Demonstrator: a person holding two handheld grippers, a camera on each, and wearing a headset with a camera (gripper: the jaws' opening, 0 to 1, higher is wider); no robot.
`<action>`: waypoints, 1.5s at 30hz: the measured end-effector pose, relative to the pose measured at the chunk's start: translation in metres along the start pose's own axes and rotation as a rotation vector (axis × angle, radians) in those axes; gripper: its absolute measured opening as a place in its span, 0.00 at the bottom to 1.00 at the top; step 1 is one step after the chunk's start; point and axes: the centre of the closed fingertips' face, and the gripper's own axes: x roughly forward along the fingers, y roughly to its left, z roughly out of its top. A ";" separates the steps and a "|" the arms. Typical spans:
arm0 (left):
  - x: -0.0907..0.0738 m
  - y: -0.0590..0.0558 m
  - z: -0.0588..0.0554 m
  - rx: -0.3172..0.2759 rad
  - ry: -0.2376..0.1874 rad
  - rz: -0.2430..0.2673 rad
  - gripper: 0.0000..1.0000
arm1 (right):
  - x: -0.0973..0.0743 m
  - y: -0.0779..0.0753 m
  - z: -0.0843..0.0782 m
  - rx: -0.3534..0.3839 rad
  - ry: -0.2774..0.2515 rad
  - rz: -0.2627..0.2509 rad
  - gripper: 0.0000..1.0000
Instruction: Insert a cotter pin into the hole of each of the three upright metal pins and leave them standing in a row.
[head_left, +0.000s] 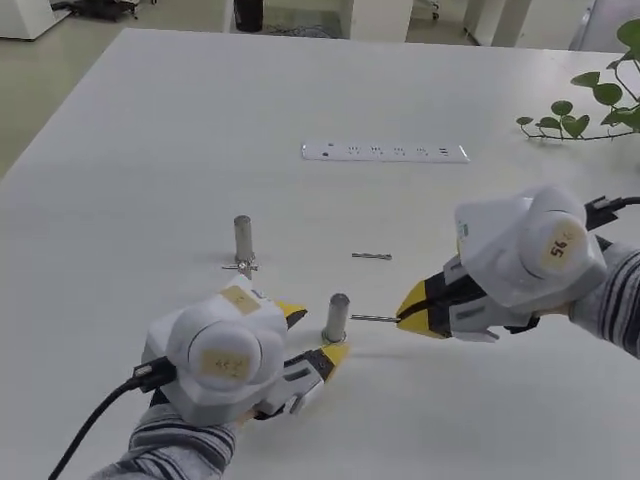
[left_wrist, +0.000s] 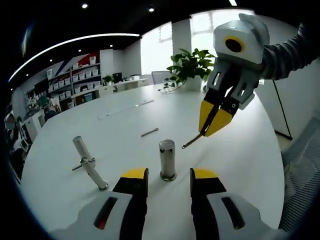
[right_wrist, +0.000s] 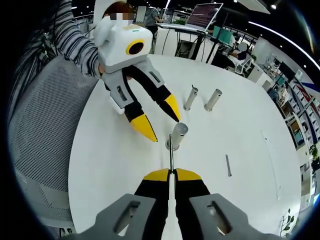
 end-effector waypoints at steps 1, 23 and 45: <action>0.002 0.000 0.000 -0.005 0.001 0.003 0.29 | 0.000 -0.002 -0.001 0.001 0.000 -0.004 0.00; 0.030 -0.001 -0.001 -0.105 0.016 0.059 0.16 | 0.004 -0.013 -0.003 -0.001 -0.005 -0.006 0.00; 0.033 0.001 -0.007 -0.062 0.026 0.030 0.09 | 0.008 -0.013 0.011 -0.062 -0.023 0.050 0.00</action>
